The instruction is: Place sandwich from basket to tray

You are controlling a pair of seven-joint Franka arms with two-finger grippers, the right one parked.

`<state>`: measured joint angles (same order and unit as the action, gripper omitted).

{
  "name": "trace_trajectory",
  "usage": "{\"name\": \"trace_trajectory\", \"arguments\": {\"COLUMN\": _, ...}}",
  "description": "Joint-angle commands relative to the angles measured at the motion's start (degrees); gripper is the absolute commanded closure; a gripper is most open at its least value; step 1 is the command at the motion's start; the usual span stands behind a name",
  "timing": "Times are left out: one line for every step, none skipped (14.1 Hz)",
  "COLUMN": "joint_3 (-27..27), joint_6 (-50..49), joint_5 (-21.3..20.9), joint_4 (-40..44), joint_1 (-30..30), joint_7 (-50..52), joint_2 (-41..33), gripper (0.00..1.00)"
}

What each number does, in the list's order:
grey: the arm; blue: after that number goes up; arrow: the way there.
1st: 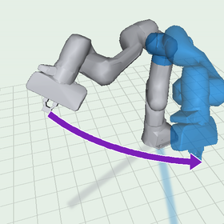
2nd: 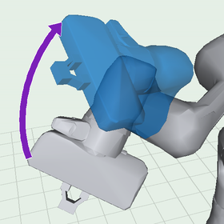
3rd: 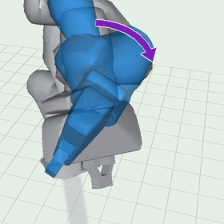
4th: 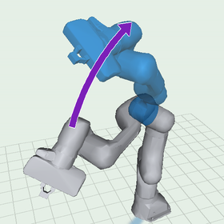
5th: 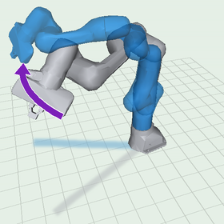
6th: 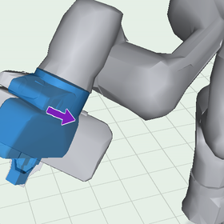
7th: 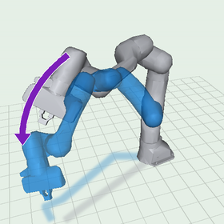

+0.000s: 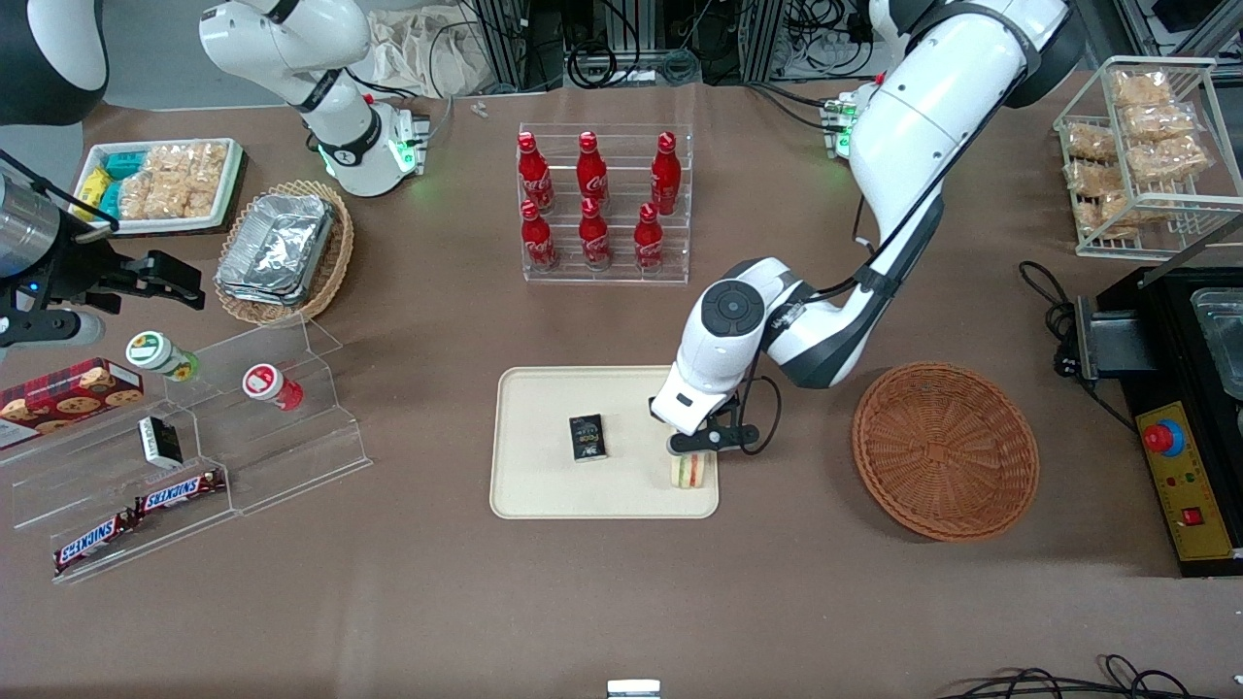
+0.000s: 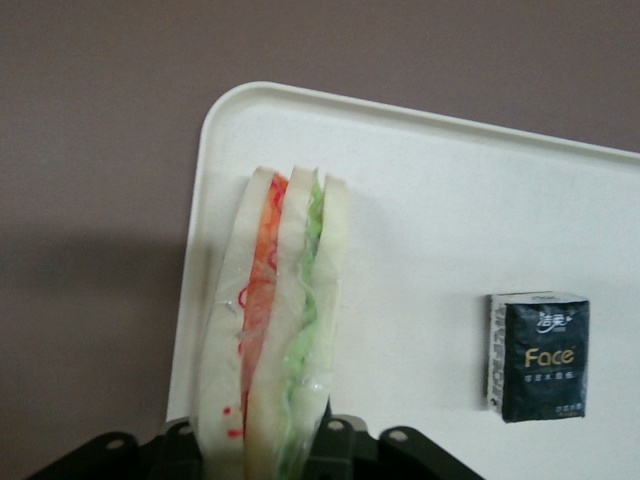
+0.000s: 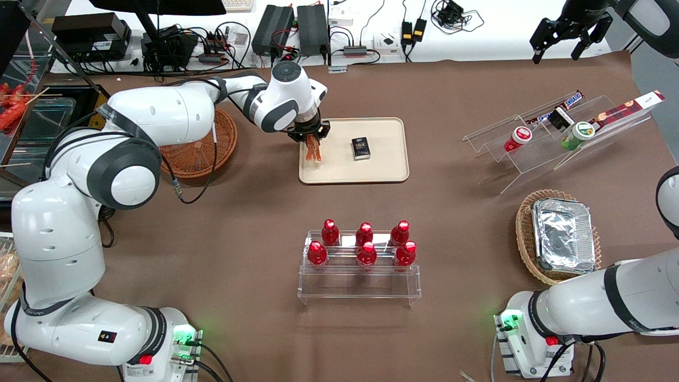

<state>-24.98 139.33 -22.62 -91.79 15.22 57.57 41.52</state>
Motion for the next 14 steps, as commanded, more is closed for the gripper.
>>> {"name": "trace_trajectory", "arguments": {"joint_3": 0.4, "joint_6": 0.7, "joint_5": -1.5, "joint_4": 1.7, "joint_1": 0.8, "joint_7": 1.9, "joint_2": 0.7, "gripper": 0.0}}
{"name": "trace_trajectory", "arguments": {"joint_3": 0.4, "joint_6": 0.7, "joint_5": -1.6, "joint_4": 1.8, "joint_1": 0.8, "joint_7": 1.8, "joint_2": 0.6, "gripper": 0.0}}
{"name": "trace_trajectory", "arguments": {"joint_3": 0.4, "joint_6": 0.6, "joint_5": -1.8, "joint_4": 1.8, "joint_1": 0.5, "joint_7": 1.8, "joint_2": 0.2, "gripper": 0.0}}
{"name": "trace_trajectory", "arguments": {"joint_3": 0.4, "joint_6": 0.5, "joint_5": -1.7, "joint_4": 1.9, "joint_1": 0.2, "joint_7": 1.9, "joint_2": -0.8, "gripper": 0.0}}
{"name": "trace_trajectory", "arguments": {"joint_3": 0.5, "joint_6": -0.1, "joint_5": -0.9, "joint_4": 1.8, "joint_1": 0.0, "joint_7": 2.1, "joint_2": -3.6, "gripper": 0.0}}
{"name": "trace_trajectory", "arguments": {"joint_3": 0.7, "joint_6": -1.1, "joint_5": -0.7, "joint_4": 1.6, "joint_1": -1.9, "joint_7": 2.0, "joint_2": -6.3, "gripper": 0.0}}
{"name": "trace_trajectory", "arguments": {"joint_3": 0.3, "joint_6": -3.9, "joint_5": -0.3, "joint_4": 1.7, "joint_1": -4.3, "joint_7": 1.8, "joint_2": -8.7, "gripper": 0.0}}
{"name": "trace_trajectory", "arguments": {"joint_3": -0.4, "joint_6": -7.3, "joint_5": 2.2, "joint_4": 2.0, "joint_1": -6.1, "joint_7": 1.2, "joint_2": -10.9, "gripper": 0.0}}
{"name": "trace_trajectory", "arguments": {"joint_3": -0.7, "joint_6": -10.5, "joint_5": 4.5, "joint_4": 2.5, "joint_1": -7.5, "joint_7": -1.3, "joint_2": -13.4, "gripper": 0.0}}
{"name": "trace_trajectory", "arguments": {"joint_3": -0.7, "joint_6": -14.2, "joint_5": 7.4, "joint_4": 2.9, "joint_1": -8.4, "joint_7": -5.3, "joint_2": -15.9, "gripper": 0.0}}
{"name": "trace_trajectory", "arguments": {"joint_3": -0.6, "joint_6": -19.4, "joint_5": 11.5, "joint_4": 4.7, "joint_1": -9.5, "joint_7": -10.1, "joint_2": -18.6, "gripper": 0.0}}
{"name": "trace_trajectory", "arguments": {"joint_3": -0.4, "joint_6": -25.6, "joint_5": 15.5, "joint_4": 7.0, "joint_1": -10.6, "joint_7": -15.4, "joint_2": -20.1, "gripper": 0.0}}
{"name": "trace_trajectory", "arguments": {"joint_3": -0.4, "joint_6": -32.1, "joint_5": 18.5, "joint_4": 10.2, "joint_1": -12.3, "joint_7": -20.4, "joint_2": -21.2, "gripper": 0.0}}
{"name": "trace_trajectory", "arguments": {"joint_3": -0.4, "joint_6": -38.2, "joint_5": 20.0, "joint_4": 12.7, "joint_1": -14.4, "joint_7": -24.2, "joint_2": -22.1, "gripper": 0.0}}
